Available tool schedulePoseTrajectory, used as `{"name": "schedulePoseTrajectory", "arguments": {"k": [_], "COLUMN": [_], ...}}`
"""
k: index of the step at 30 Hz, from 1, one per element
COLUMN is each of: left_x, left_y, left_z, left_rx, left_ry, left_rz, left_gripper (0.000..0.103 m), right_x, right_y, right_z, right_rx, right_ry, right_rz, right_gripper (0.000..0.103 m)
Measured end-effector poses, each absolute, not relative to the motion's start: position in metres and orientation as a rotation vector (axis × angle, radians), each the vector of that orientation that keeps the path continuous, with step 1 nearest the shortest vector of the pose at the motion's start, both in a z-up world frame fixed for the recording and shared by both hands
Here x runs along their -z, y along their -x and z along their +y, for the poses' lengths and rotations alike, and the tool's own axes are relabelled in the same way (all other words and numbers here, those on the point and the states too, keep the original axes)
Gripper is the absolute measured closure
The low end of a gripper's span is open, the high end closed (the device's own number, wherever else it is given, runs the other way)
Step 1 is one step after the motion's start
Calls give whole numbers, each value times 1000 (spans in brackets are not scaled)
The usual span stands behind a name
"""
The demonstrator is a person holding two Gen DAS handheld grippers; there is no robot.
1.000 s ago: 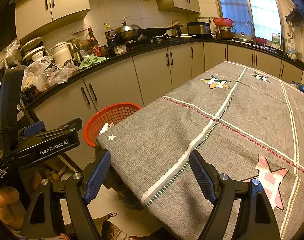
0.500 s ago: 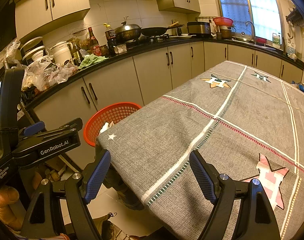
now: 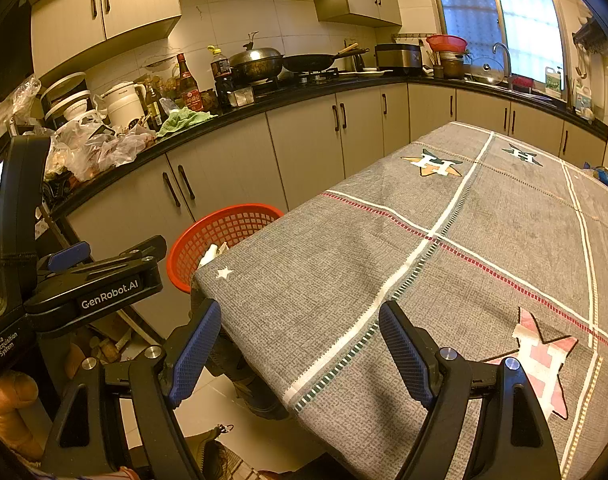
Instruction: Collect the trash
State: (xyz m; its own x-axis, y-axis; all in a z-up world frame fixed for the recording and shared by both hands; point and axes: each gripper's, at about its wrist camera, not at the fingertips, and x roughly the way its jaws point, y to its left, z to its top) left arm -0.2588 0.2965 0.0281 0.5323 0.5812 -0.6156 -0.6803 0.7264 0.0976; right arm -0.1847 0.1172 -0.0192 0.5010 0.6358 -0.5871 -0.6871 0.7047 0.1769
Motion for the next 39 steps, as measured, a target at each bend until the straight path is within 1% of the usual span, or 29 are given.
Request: {"name": "schedulePoseTrajectory", "arguments": {"k": [28,32,39], "left_x": [-26,-26,-41], "left_y": [264,267,264], "left_z": [295,286,265], "left_rx": [-770,-777,-771], "left_ry": [178,179,150], "left_rz": [661,662,646], "left_gripper": [0,0,0], "right_x": [27,27,26], "right_y": [187,187,183], "right_z": [115,112,104], "right_rx": [-807,-810,-806], "right_ry": [99,100,85], "right_rz": [678,675,685], "right_gripper": [18,18,18]}}
